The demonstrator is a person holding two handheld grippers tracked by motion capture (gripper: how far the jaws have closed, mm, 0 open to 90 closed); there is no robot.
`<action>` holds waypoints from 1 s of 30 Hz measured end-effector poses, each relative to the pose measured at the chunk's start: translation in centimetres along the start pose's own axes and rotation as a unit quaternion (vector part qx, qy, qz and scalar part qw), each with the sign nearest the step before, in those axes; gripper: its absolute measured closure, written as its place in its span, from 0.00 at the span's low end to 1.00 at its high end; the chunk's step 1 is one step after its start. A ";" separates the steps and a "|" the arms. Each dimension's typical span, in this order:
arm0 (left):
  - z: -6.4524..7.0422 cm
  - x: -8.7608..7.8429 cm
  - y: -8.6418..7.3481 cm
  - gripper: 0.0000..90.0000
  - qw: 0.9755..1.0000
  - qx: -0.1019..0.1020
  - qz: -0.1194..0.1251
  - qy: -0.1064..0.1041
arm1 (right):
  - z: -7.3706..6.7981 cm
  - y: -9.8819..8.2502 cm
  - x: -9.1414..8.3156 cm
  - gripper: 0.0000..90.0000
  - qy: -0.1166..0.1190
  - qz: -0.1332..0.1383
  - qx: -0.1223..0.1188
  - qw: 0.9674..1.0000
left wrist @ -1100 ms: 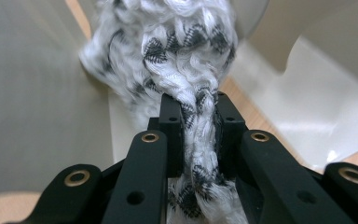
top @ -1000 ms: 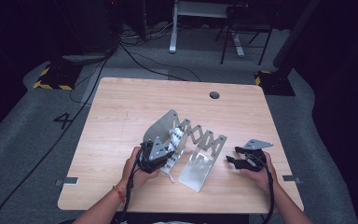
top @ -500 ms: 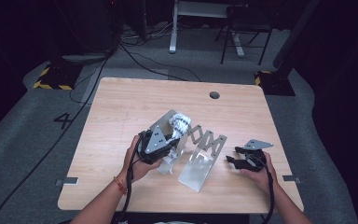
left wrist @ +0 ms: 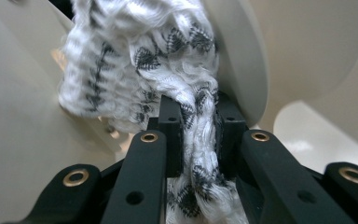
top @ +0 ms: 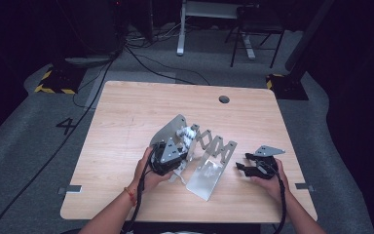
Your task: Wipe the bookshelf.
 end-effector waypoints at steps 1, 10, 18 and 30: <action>0.1 0.4 -0.3 0.86 1.000 -0.002 -0.007 -0.002 | 0.0 0.0 0.0 0.43 0.000 0.000 0.000 1.000; -0.4 2.9 -2.4 0.86 0.998 0.008 -0.061 -0.006 | 0.0 0.0 0.1 0.42 0.004 0.001 -0.001 1.000; -0.3 3.8 -3.2 0.86 0.997 0.007 -0.082 -0.009 | 0.0 0.0 0.1 0.42 0.003 0.001 -0.001 1.000; 0.2 0.6 0.2 0.86 1.000 0.021 -0.005 0.002 | 0.0 0.1 0.1 0.42 0.005 0.001 -0.002 1.000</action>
Point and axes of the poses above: each handheld gripper's, and its own axes: x roughly forward along the jaws, y roughly out of its top, z roughly to its right, the point moved 4 cm from there along x, roughly forward along the jaws, and after that the axes turned 11 degrees about -y, right-handed, at the moved point
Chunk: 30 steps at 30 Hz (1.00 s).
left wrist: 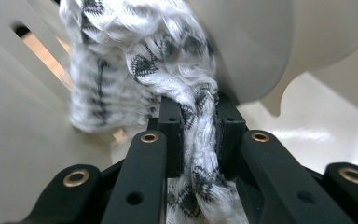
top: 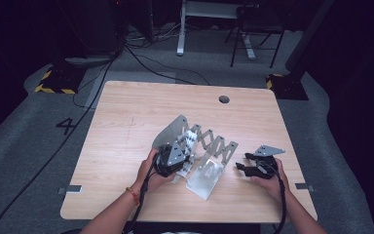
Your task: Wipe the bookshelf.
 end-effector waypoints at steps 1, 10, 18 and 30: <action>0.0 -0.2 0.2 0.86 1.000 0.002 0.004 0.001 | 0.0 0.0 0.0 0.42 0.000 0.000 0.000 1.000; 0.3 -3.5 2.7 0.86 0.997 0.013 0.070 0.012 | 0.0 0.0 0.0 0.42 0.000 0.000 0.000 1.000; 0.2 -1.7 0.9 0.86 0.999 0.006 0.032 -0.006 | 0.0 0.0 0.0 0.42 0.000 0.000 0.000 1.000; 0.2 2.5 -2.9 0.86 0.998 0.003 -0.061 -0.013 | 0.0 0.0 0.0 0.42 0.000 0.000 0.000 1.000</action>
Point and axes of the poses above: each handheld gripper's, and its own axes: x roughly forward along the jaws, y roughly out of its top, z roughly to its right, the point moved 4 cm from there along x, roughly forward along the jaws, and after that the axes turned 11 degrees about -y, right-handed, at the moved point
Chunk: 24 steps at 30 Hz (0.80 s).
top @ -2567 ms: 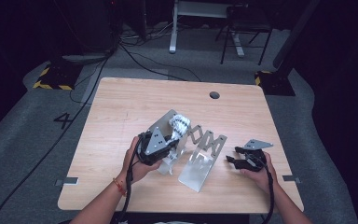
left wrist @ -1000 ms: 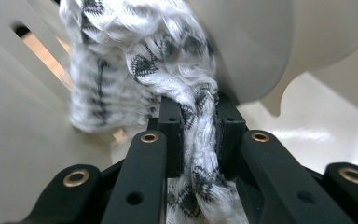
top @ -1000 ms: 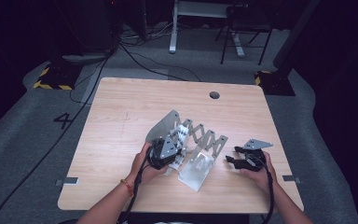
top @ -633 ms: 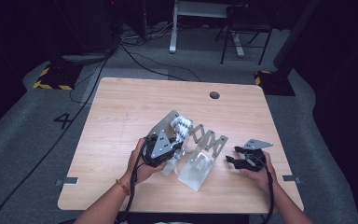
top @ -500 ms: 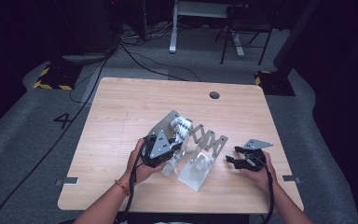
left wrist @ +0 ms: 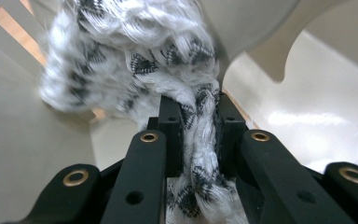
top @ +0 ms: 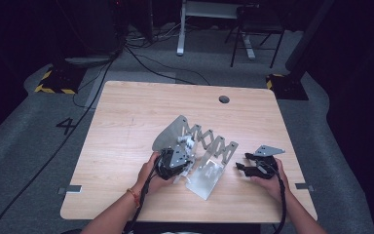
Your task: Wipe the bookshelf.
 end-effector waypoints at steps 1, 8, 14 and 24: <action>0.1 0.1 -0.1 0.86 1.000 0.006 -0.004 0.003 | 0.0 0.0 0.0 0.42 0.000 0.000 0.000 1.000; 0.1 0.8 -0.7 0.86 0.999 0.025 -0.029 0.012 | 0.0 0.0 0.0 0.42 0.001 0.000 0.000 1.000; 0.0 0.6 -0.8 0.86 0.999 0.032 -0.043 0.009 | 0.0 0.0 0.0 0.42 0.000 0.000 0.000 1.000; 0.4 -2.5 -2.8 0.86 0.997 0.015 -0.080 -0.013 | 0.0 0.0 0.0 0.42 -0.001 -0.001 0.000 1.000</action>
Point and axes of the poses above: each handheld gripper's, and its own axes: x roughly forward along the jaws, y roughly out of its top, z roughly to its right, the point moved 4 cm from there along x, roughly forward along the jaws, and after that the axes turned 11 degrees about -y, right-handed, at the moved point
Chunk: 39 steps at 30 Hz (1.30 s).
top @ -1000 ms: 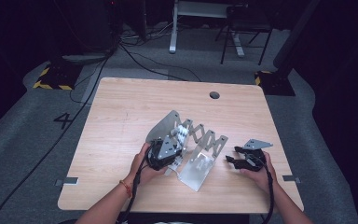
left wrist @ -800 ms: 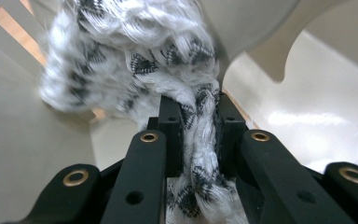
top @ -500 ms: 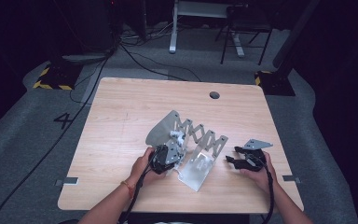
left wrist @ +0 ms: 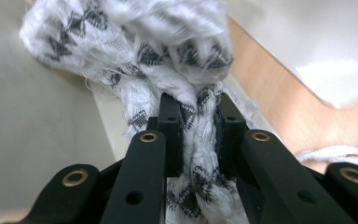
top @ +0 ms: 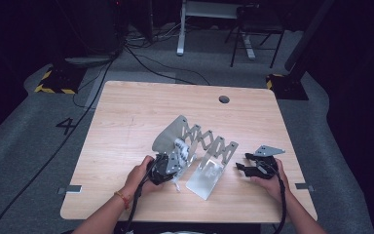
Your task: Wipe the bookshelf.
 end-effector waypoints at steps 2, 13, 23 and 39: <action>0.1 -0.6 -0.7 0.86 1.000 -0.001 -0.001 0.001 | 0.0 0.0 0.0 0.42 0.000 0.000 0.000 1.000; -0.4 -0.1 -0.6 0.86 1.000 -0.013 0.009 0.025 | 0.0 0.0 0.0 0.42 -0.001 -0.001 0.000 1.000; -0.8 2.3 2.3 0.86 0.999 0.000 0.010 0.033 | 0.0 0.0 0.0 0.42 -0.001 0.000 0.000 1.000; -0.4 0.5 0.2 0.86 1.000 -0.003 0.004 0.021 | 0.0 -0.1 -0.1 0.42 -0.002 0.000 0.001 1.000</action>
Point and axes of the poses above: each handheld gripper's, and its own axes: x roughly forward along the jaws, y roughly out of its top, z roughly to its right, the point moved 4 cm from there along x, roughly forward along the jaws, and after that the axes turned 11 degrees about -y, right-handed, at the moved point
